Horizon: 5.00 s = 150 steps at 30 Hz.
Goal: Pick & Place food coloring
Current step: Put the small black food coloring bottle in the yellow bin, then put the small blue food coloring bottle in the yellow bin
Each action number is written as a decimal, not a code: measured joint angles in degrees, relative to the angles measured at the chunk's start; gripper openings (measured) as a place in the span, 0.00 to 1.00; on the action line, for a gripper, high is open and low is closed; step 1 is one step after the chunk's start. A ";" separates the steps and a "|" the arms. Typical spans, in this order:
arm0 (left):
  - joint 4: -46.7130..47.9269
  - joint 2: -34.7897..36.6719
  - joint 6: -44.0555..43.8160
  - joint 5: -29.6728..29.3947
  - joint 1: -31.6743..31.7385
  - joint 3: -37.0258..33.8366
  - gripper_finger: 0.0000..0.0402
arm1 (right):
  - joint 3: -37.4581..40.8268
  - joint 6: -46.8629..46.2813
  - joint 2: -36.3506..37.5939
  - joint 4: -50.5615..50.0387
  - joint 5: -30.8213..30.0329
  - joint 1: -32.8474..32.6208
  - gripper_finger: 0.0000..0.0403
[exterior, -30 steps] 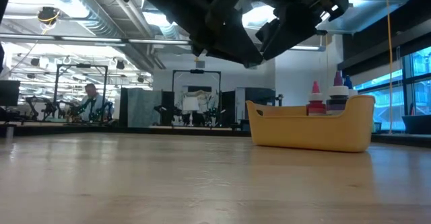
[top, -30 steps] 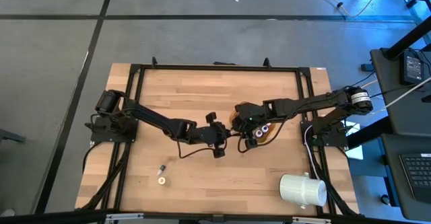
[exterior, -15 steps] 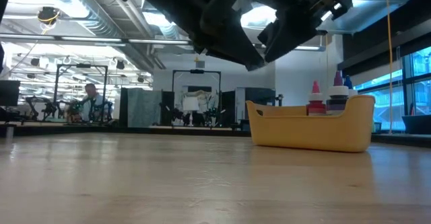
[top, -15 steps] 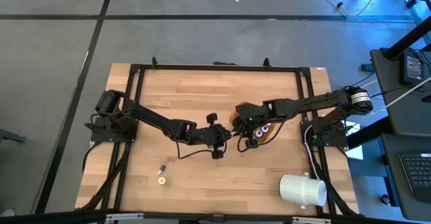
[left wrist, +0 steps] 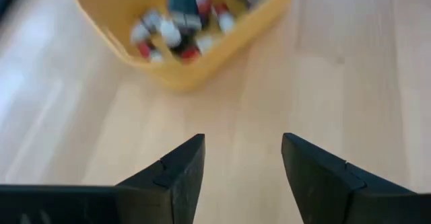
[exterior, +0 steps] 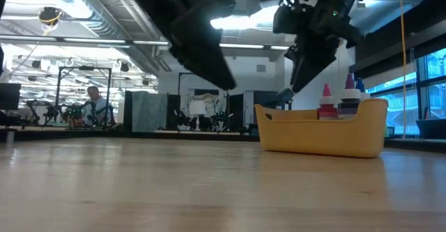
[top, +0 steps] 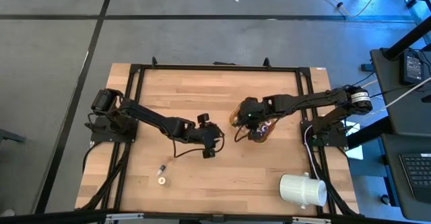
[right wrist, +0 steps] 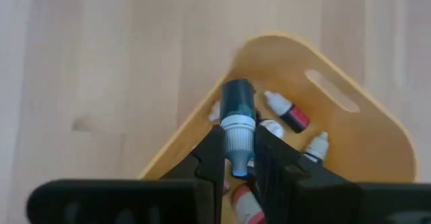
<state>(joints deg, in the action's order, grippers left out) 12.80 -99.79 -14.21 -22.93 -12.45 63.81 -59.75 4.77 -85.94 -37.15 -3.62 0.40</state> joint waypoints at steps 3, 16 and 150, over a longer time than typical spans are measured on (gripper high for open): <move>6.74 0.99 -1.97 3.58 0.00 -0.02 0.48 | 0.89 0.03 0.01 1.50 0.02 1.31 0.16; 19.74 1.25 -6.87 19.18 -1.34 0.00 0.48 | 6.72 0.18 -0.62 7.75 0.21 5.74 0.18; -56.60 12.18 17.98 12.26 3.69 -18.44 0.19 | 15.45 4.08 12.47 51.96 8.68 -4.72 0.35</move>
<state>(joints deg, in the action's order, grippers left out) -43.80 -87.61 3.77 -10.67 -8.75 45.36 -44.29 8.85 -73.47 14.81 5.06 -4.33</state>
